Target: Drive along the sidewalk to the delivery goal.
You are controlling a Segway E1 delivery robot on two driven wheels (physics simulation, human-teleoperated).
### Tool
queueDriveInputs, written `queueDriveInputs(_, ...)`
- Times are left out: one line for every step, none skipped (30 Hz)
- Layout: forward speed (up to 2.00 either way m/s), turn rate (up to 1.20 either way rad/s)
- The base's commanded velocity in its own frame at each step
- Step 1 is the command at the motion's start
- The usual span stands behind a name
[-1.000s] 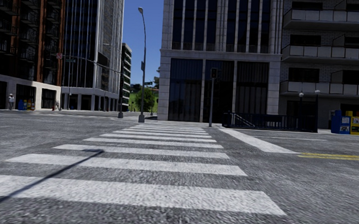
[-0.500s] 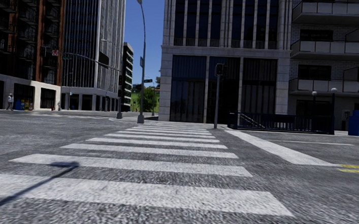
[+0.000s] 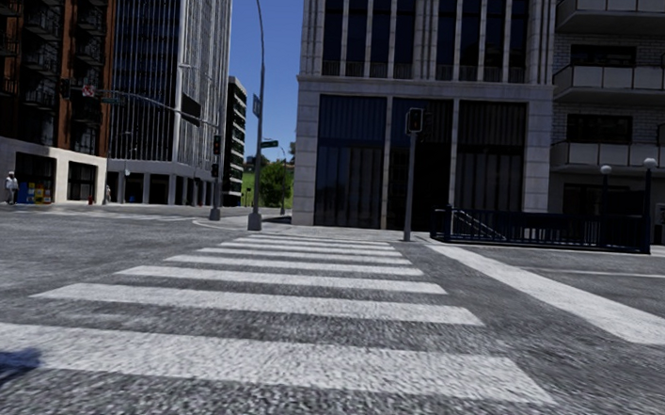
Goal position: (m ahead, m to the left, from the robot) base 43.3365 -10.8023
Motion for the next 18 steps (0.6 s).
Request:
queueDriveInputs(2.00,0.00)
queueDriveInputs(2.00,0.00)
queueDriveInputs(2.00,0.00)
queueDriveInputs(2.00,0.00)
queueDriveInputs(2.00,0.00)
queueDriveInputs(2.00,0.00)
queueDriveInputs(2.00,0.00)
queueDriveInputs(2.00,0.00)
queueDriveInputs(2.00,0.00)
queueDriveInputs(2.00,0.00)
queueDriveInputs(2.00,0.00)
queueDriveInputs(2.00,0.00)
queueDriveInputs(2.00,0.00)
queueDriveInputs(2.00,0.00)
queueDriveInputs(2.00,0.00)
queueDriveInputs(2.00,0.00)
queueDriveInputs(2.00,0.00)
queueDriveInputs(2.00,0.00)
